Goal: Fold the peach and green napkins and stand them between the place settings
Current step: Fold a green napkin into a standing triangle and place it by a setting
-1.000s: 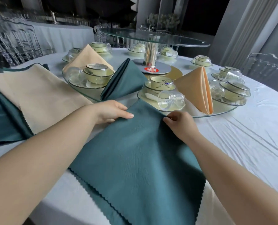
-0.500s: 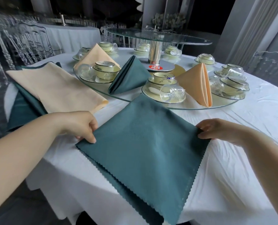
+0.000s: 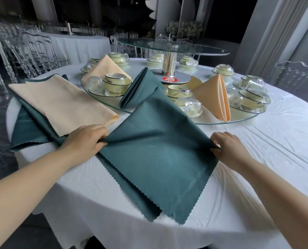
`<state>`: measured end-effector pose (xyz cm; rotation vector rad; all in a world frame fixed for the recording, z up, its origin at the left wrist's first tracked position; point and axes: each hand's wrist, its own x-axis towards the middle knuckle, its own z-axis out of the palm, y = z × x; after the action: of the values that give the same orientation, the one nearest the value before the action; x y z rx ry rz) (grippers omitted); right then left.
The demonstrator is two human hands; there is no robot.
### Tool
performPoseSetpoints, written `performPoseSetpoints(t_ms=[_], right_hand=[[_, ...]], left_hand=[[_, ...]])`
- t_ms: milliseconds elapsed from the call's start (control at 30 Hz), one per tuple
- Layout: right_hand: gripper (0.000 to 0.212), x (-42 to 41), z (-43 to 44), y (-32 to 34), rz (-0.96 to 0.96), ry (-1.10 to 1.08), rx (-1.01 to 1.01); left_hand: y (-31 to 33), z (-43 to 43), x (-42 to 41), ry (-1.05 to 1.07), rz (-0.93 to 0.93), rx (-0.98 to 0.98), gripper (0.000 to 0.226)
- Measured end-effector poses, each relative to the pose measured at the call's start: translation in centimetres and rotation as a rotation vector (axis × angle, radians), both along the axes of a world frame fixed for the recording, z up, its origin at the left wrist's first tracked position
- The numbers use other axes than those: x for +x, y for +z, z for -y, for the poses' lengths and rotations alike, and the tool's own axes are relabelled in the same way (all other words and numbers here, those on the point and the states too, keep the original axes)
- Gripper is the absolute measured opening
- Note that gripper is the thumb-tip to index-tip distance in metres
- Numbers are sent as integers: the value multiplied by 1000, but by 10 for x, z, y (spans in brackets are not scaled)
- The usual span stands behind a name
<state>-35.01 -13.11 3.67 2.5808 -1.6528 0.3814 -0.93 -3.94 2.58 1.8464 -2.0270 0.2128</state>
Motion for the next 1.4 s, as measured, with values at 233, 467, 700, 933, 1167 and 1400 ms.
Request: performPoseSetpoints(t_ms=[233, 467, 700, 933, 1167, 1400], right_hand=[[44, -11, -8, 3, -109, 88, 30], [45, -12, -13, -1, 64, 35, 116], [31, -13, -20, -7, 239, -59, 62], [28, -19, -14, -8, 551, -218, 155], [43, -9, -14, 15, 392, -393, 166], [45, 73, -71, -4, 132, 166, 137]], left_hand=[[-10, -5, 14, -201, -151, -65, 40], [3, -20, -14, -31, -577, 9, 46], [5, -21, -111, -147, -313, 192, 77], [-13, -24, -147, -59, -113, 389, 64], [-12, -28, -146, -33, -34, 435, 64], [-11, -30, -149, 2, -23, 432, 59]])
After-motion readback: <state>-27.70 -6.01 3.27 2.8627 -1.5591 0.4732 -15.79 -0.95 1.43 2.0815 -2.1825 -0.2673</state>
